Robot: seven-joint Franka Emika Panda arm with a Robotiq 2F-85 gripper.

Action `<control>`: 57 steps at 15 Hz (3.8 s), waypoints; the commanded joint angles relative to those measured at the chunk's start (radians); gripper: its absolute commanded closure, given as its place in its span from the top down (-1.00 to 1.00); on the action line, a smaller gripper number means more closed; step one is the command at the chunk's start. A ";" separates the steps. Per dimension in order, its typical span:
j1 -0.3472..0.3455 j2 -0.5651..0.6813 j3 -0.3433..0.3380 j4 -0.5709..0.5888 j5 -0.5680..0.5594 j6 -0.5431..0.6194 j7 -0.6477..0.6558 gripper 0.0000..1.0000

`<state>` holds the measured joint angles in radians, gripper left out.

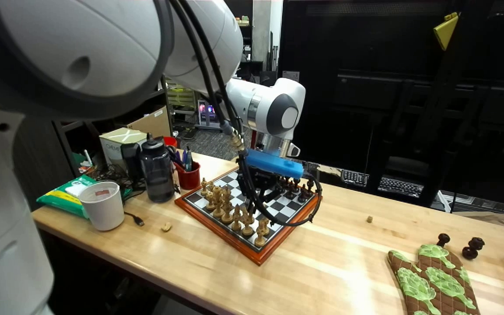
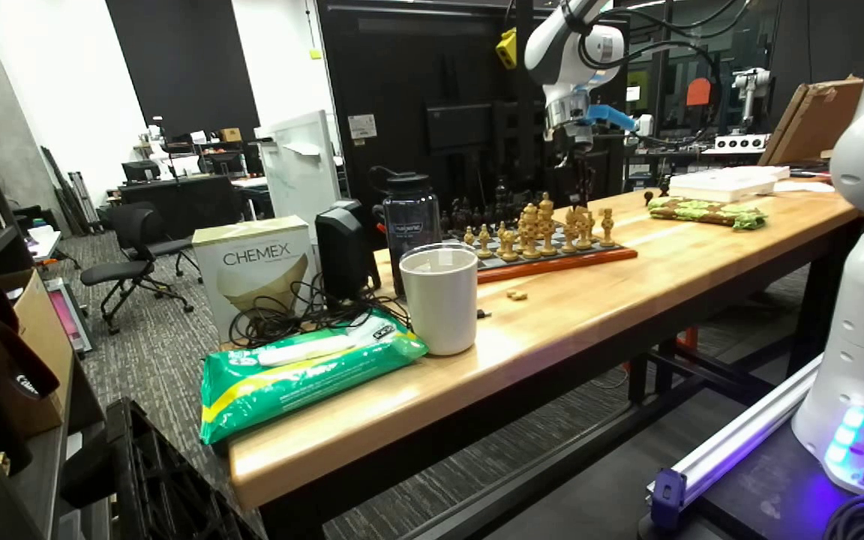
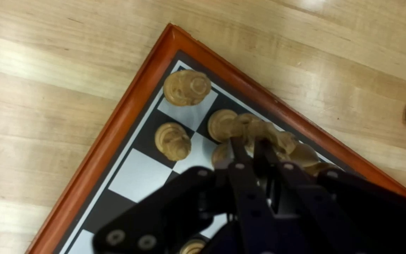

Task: Pick up the white bishop and move it downwards by two squares

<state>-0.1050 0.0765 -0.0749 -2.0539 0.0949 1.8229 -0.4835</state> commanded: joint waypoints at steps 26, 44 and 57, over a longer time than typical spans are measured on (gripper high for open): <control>-0.022 0.070 0.002 0.080 -0.003 -0.016 -0.038 -0.30; -0.010 -0.003 0.005 0.067 -0.041 -0.011 -0.015 -0.14; 0.047 -0.445 0.029 -0.248 -0.129 0.076 0.259 1.00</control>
<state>-0.0707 -0.2018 -0.0603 -2.1620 0.0078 1.8768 -0.3051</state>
